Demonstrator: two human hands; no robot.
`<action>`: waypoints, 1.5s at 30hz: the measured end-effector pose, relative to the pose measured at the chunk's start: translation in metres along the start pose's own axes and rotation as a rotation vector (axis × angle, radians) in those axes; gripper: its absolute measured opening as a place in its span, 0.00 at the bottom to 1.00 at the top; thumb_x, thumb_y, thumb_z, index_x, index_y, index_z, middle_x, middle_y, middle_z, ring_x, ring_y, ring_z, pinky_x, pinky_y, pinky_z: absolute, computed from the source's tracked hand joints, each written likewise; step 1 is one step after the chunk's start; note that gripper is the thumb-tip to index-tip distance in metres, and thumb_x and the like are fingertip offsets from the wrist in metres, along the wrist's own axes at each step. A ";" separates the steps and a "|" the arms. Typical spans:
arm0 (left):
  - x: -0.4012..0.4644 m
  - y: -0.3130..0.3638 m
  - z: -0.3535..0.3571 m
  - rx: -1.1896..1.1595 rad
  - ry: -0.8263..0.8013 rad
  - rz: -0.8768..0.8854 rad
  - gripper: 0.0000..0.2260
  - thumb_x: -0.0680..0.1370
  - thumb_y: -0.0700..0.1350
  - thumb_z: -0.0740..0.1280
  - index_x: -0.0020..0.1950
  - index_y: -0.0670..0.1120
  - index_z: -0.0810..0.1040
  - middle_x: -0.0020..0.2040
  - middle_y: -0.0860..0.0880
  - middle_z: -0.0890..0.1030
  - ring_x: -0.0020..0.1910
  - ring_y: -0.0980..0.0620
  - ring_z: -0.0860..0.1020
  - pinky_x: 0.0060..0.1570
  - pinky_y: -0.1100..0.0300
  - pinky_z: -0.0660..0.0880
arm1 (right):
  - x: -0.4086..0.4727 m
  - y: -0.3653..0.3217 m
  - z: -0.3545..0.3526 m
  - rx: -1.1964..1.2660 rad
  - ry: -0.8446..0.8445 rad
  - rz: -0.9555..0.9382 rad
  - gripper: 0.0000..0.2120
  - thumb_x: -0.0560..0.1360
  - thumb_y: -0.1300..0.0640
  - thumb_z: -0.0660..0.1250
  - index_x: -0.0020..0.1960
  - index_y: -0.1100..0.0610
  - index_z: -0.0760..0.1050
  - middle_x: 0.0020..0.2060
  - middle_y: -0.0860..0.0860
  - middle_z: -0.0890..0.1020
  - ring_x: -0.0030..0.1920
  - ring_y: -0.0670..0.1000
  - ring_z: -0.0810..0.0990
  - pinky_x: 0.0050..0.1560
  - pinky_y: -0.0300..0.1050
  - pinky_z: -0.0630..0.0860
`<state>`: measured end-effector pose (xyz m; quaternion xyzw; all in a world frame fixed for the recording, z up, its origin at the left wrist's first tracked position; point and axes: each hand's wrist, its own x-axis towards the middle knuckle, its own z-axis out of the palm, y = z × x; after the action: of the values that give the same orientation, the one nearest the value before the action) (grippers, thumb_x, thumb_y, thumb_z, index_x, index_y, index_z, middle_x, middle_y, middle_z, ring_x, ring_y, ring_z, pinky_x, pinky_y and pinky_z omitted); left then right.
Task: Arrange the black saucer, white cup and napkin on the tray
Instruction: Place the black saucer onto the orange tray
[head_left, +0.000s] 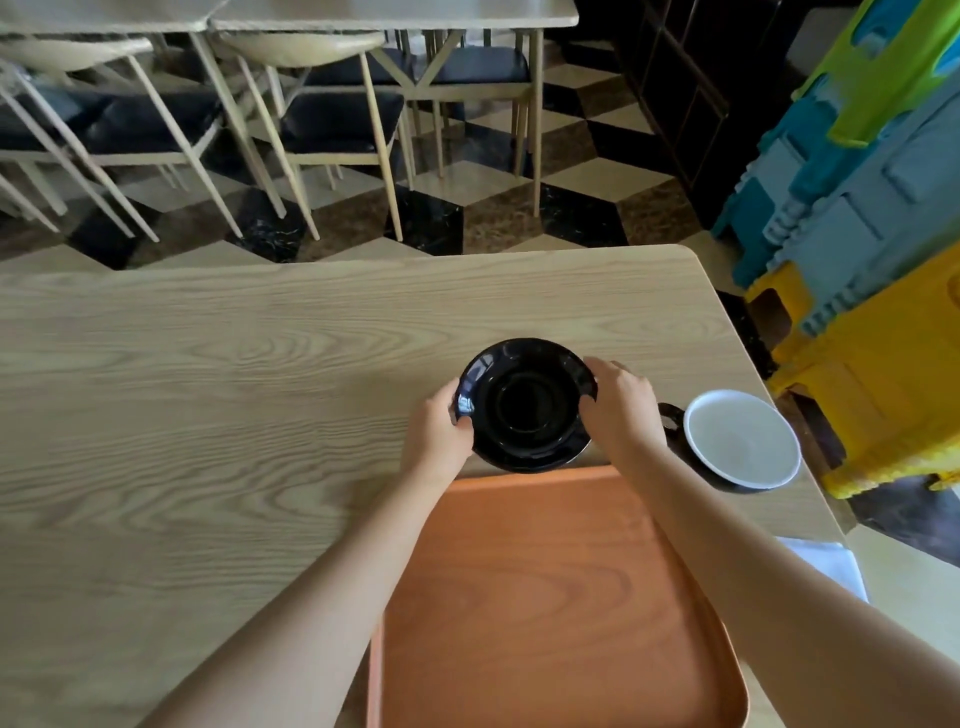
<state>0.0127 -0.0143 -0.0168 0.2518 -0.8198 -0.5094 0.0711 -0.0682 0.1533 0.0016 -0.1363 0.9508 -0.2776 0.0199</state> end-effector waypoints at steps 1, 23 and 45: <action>-0.005 -0.001 -0.008 -0.053 0.002 -0.022 0.21 0.72 0.30 0.59 0.58 0.51 0.77 0.42 0.55 0.76 0.41 0.45 0.81 0.39 0.51 0.82 | -0.003 -0.003 -0.003 0.063 0.009 0.020 0.12 0.68 0.70 0.60 0.48 0.62 0.76 0.44 0.59 0.81 0.44 0.61 0.77 0.40 0.48 0.70; -0.106 -0.062 -0.091 -0.035 -0.140 -0.267 0.14 0.71 0.33 0.69 0.49 0.51 0.81 0.40 0.52 0.81 0.29 0.51 0.82 0.27 0.68 0.76 | -0.112 -0.011 0.023 0.744 -0.368 0.376 0.15 0.68 0.74 0.65 0.39 0.56 0.83 0.34 0.52 0.84 0.31 0.44 0.83 0.29 0.34 0.78; -0.093 -0.065 -0.092 0.120 -0.173 -0.376 0.13 0.69 0.36 0.73 0.52 0.43 0.79 0.39 0.50 0.81 0.33 0.55 0.81 0.26 0.67 0.73 | -0.110 -0.006 0.027 0.659 -0.464 0.424 0.12 0.70 0.72 0.66 0.41 0.55 0.79 0.41 0.57 0.83 0.38 0.52 0.81 0.38 0.43 0.81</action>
<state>0.1493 -0.0660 -0.0167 0.3592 -0.7903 -0.4837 -0.1110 0.0422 0.1642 -0.0220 0.0163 0.7892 -0.5171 0.3309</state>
